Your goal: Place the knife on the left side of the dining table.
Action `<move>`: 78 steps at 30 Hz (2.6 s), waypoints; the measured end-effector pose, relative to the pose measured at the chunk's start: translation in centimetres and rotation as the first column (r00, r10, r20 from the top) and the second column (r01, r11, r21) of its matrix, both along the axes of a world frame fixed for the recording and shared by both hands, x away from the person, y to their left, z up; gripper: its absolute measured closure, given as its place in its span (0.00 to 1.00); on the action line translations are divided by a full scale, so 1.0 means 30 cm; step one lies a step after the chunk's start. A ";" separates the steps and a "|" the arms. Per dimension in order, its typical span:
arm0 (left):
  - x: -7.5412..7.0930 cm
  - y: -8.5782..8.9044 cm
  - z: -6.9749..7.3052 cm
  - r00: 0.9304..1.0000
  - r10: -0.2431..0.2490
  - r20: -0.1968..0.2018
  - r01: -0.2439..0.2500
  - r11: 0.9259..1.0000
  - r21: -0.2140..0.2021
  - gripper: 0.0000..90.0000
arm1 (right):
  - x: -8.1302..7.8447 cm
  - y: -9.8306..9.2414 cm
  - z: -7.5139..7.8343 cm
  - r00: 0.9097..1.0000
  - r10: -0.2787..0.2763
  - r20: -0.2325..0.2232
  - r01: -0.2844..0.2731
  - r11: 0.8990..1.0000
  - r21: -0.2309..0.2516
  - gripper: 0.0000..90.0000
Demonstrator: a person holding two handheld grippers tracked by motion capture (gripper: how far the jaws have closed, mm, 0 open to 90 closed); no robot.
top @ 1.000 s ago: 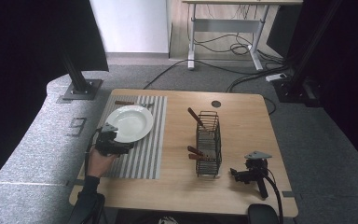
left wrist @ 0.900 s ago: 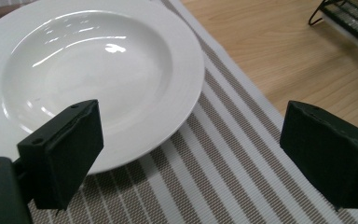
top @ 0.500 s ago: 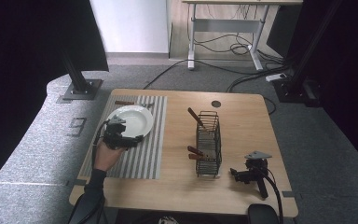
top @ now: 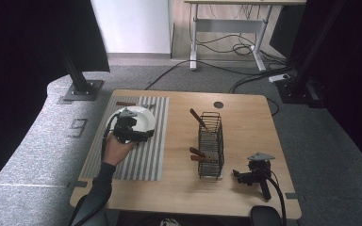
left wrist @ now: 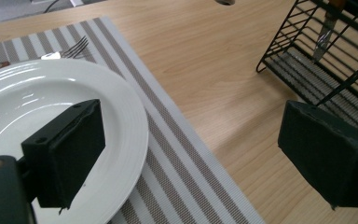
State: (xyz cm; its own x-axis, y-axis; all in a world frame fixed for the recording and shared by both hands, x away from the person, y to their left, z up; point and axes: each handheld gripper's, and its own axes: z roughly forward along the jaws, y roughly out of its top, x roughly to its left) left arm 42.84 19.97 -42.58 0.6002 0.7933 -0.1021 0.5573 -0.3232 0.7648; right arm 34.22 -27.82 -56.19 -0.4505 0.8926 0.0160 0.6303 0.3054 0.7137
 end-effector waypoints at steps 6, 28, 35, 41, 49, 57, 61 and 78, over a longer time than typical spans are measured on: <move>0.018 -0.057 0.040 1.000 -0.024 0.000 0.024 1.000 -0.005 0.07 | 0.000 -0.001 0.000 1.000 0.002 0.000 -0.002 1.000 -0.003 0.00; 0.055 -0.253 0.165 0.995 -0.101 0.013 0.101 0.995 0.005 0.14 | 0.000 0.000 0.000 1.000 0.001 0.000 -0.001 1.000 -0.001 0.00; 0.075 -0.323 0.191 0.995 -0.102 -0.003 0.102 0.995 -0.001 0.16 | 0.000 0.000 0.000 1.000 0.001 0.000 -0.001 1.000 -0.001 0.00; 0.089 -0.365 0.201 0.994 -0.107 -0.015 0.107 0.994 -0.016 0.18 | 0.000 0.000 0.000 1.000 0.001 0.000 -0.001 1.000 -0.001 0.00; 0.107 -0.430 0.214 0.995 -0.092 -0.024 0.092 0.995 -0.031 0.24 | 0.000 0.000 0.000 1.000 0.000 -0.001 0.000 1.000 0.000 0.00; 0.133 -0.485 0.207 0.996 -0.072 -0.059 0.067 0.995 -0.073 0.42 | 0.000 0.000 0.000 1.000 -0.001 -0.001 0.001 1.000 0.000 0.00; 0.152 -0.509 0.186 0.994 -0.053 -0.096 0.044 0.994 -0.101 0.48 | 0.000 0.000 0.000 1.000 -0.001 -0.001 0.001 1.000 0.000 0.00; 0.198 -0.517 0.109 0.977 -0.036 -0.208 -0.009 0.978 -0.209 0.72 | 0.000 -0.001 0.000 1.000 0.002 0.000 -0.002 1.000 -0.002 0.00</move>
State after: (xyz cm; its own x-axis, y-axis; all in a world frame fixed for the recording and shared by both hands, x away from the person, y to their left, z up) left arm 48.77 4.47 -39.32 0.5584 0.7331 -0.3884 0.7090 -0.1785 0.6823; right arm 34.23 -27.84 -56.19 -0.4520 0.8919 0.0139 0.6297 0.3080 0.7132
